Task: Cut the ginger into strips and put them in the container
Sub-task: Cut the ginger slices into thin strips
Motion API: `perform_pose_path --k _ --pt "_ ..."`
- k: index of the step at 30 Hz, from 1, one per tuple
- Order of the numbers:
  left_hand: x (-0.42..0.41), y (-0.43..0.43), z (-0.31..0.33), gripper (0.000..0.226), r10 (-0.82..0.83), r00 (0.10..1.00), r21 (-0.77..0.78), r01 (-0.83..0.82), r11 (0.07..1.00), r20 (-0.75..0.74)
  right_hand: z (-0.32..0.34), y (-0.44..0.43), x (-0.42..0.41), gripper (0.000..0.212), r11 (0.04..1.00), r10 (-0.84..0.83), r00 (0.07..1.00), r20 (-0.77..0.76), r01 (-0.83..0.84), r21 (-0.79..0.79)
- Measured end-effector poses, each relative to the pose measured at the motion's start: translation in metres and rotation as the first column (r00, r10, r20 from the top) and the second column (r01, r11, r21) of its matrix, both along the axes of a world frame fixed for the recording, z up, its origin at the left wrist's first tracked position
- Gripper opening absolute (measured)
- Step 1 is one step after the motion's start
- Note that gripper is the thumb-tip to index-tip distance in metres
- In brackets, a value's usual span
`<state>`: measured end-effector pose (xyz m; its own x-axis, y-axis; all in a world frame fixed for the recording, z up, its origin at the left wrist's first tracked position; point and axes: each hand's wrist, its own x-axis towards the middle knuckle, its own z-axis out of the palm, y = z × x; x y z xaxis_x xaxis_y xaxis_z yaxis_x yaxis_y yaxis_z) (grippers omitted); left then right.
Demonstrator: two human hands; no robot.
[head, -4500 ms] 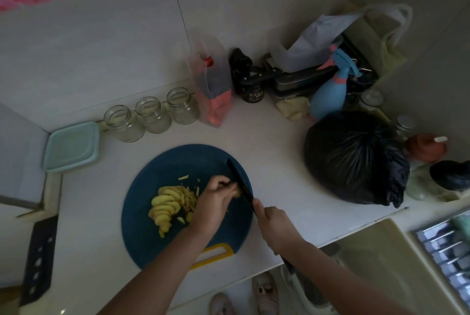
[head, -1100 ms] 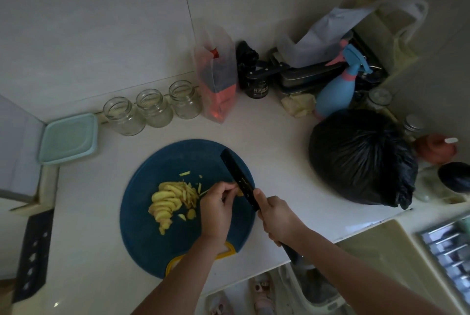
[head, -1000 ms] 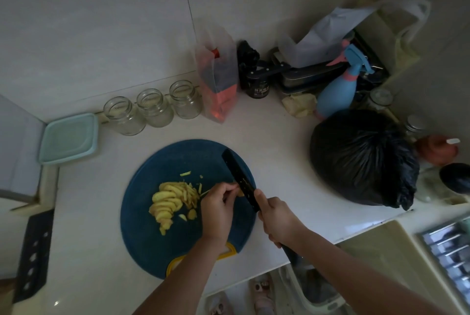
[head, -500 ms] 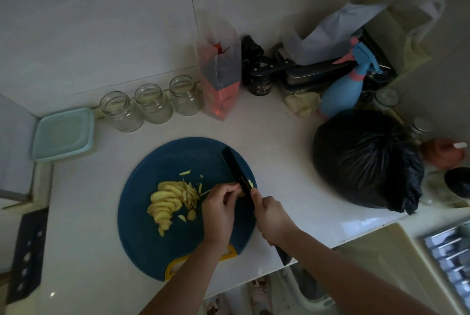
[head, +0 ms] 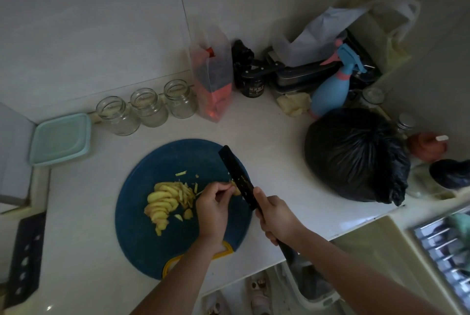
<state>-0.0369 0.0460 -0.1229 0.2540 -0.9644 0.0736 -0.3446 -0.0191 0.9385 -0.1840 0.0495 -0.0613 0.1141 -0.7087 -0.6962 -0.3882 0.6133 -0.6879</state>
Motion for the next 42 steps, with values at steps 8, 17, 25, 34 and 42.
perform_pose_path --k 8,17,25,34,42 --pt "0.002 0.0 -0.004 0.006 -0.005 0.997 -0.033 0.008 0.999 0.071 -0.005 0.005 0.013 0.056 0.996 -0.061 0.998 0.025 0.059 0.07" --pt "-0.001 0.0 -0.002 0.01 0.032 0.997 -0.027 -0.03 0.999 0.076 -0.006 -0.003 0.021 0.051 0.997 0.005 0.998 -0.063 -0.001 0.073" --pt "-0.001 -0.001 -0.003 0.01 0.048 0.998 -0.031 -0.046 0.998 0.051 -0.015 -0.012 0.025 0.053 0.999 0.002 0.997 -0.08 0.002 0.048" --pt "-0.002 0.001 -0.002 0.012 0.039 0.998 -0.056 -0.037 0.998 0.04 0.004 -0.006 0.005 0.056 0.999 -0.039 0.999 0.017 0.039 0.01" --pt "-0.003 0.003 -0.006 0.009 0.059 0.994 -0.058 -0.054 0.997 0.093 0.007 -0.003 0.014 0.053 1.0 -0.007 1.0 -0.025 0.006 -0.015"
